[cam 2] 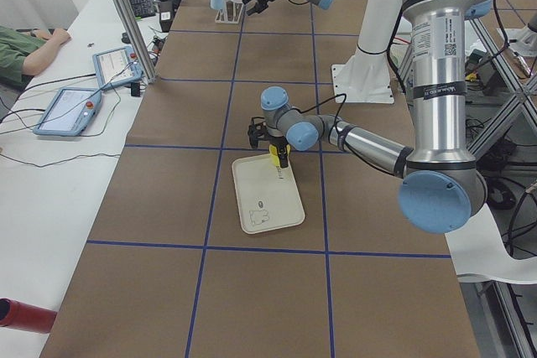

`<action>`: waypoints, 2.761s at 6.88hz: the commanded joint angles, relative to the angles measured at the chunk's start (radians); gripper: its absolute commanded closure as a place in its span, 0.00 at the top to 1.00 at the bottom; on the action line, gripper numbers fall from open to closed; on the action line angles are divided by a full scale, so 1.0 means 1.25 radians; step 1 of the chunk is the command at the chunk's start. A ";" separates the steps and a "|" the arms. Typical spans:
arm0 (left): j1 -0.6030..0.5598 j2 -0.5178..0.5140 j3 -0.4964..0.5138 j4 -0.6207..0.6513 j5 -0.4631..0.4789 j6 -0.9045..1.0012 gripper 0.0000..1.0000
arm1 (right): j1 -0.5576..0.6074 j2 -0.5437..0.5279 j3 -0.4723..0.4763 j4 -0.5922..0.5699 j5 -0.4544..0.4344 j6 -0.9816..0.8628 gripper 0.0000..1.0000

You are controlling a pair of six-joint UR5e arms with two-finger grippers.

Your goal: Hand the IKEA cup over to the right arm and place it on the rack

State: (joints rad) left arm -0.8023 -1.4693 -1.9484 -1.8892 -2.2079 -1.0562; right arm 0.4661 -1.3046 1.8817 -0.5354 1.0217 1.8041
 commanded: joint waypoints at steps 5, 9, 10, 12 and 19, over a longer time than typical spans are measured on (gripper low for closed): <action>0.005 -0.024 0.025 -0.001 -0.002 0.001 0.00 | 0.000 -0.002 -0.003 0.000 0.000 0.000 1.00; -0.162 0.062 -0.089 0.038 -0.114 -0.005 0.00 | -0.002 -0.001 -0.004 0.000 0.000 0.000 1.00; -0.180 0.051 -0.114 0.074 -0.109 -0.013 0.00 | -0.006 -0.001 -0.004 0.001 -0.001 0.001 1.00; -0.173 -0.080 -0.097 0.073 0.030 -0.230 0.00 | -0.025 0.001 -0.004 0.005 -0.001 0.017 1.00; 0.087 -0.276 0.123 -0.596 0.454 -0.920 0.00 | -0.049 0.007 0.002 0.006 -0.004 0.019 1.00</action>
State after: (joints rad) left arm -0.7298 -1.8057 -1.8497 -2.3816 -1.7242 -2.0593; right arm 0.4063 -1.2963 1.8798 -0.5282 1.0171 1.8285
